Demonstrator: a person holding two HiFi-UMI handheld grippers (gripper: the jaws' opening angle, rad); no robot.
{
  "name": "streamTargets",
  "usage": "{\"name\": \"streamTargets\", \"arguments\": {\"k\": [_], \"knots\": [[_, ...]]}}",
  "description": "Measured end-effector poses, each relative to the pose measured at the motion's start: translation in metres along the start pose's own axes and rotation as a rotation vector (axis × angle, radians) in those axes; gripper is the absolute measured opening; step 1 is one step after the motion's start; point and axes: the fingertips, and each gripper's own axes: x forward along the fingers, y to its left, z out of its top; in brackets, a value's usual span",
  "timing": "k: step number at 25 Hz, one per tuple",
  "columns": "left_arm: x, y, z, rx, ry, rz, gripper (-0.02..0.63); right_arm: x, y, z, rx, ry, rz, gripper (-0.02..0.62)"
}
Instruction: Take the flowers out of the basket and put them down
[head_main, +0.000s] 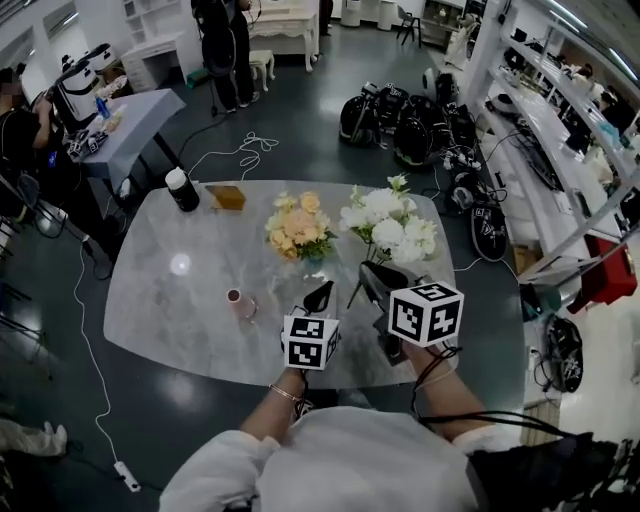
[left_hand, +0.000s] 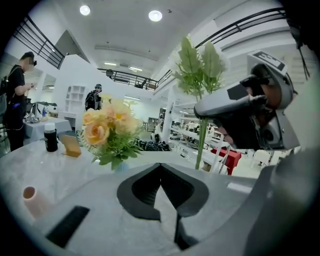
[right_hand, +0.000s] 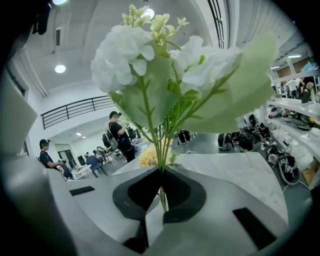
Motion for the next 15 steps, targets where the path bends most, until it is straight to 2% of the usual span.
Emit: {"name": "streamTargets", "arguments": {"k": [8, 15], "knots": [[0.015, -0.033, -0.032, 0.013, 0.067, -0.051, 0.009, -0.025, -0.043, -0.061, 0.119, 0.071, -0.100, 0.012], [0.019, -0.041, -0.066, -0.009, 0.138, -0.039, 0.011, -0.021, -0.064, -0.116, 0.223, 0.167, -0.112, 0.012]]}}
